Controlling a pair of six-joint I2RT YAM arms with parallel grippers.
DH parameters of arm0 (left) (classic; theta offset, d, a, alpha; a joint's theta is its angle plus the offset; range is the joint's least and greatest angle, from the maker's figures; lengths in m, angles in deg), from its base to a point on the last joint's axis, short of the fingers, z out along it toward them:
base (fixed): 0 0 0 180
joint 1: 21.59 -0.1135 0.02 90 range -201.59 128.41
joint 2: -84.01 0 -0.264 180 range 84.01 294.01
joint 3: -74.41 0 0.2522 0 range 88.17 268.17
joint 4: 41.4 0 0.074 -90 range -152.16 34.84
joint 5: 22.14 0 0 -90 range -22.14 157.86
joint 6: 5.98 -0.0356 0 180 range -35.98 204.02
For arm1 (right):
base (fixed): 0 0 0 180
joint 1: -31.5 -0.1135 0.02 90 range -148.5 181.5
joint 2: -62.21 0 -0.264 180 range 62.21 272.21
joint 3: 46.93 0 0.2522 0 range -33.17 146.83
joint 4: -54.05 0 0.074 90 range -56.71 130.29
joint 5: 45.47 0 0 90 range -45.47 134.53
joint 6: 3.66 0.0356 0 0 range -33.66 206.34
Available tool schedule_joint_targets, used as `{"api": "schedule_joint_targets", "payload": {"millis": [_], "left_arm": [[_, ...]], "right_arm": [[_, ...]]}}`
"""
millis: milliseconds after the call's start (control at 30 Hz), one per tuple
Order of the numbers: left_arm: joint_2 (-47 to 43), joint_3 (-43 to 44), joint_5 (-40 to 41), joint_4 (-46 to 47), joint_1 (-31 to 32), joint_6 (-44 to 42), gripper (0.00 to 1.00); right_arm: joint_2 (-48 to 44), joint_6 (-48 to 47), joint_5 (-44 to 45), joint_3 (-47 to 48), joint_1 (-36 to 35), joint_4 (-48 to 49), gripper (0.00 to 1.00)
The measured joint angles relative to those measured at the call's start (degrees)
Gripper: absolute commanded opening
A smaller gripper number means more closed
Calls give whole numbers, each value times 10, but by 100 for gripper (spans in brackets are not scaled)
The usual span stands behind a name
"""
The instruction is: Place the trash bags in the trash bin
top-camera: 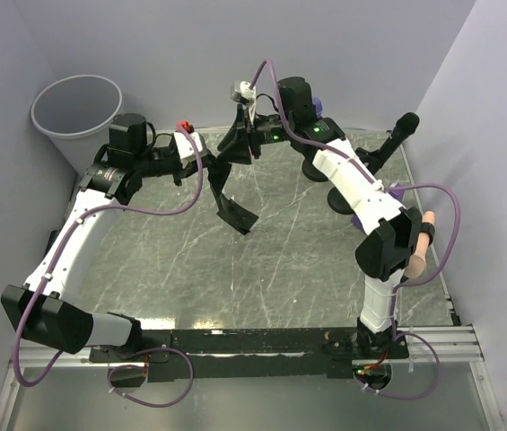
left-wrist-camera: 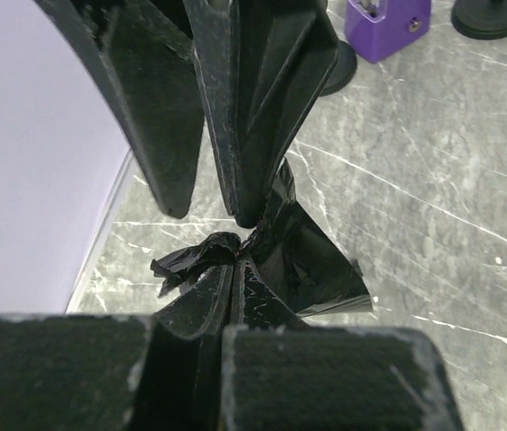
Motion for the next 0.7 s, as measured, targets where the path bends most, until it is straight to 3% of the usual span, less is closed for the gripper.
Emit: {"api": "schedule_joint_targets", "payload": {"millis": [700], "left_arm": [[0, 1, -10, -4, 0, 1, 1]], "right_arm": [[7, -20, -31, 33, -16, -21, 44]]}}
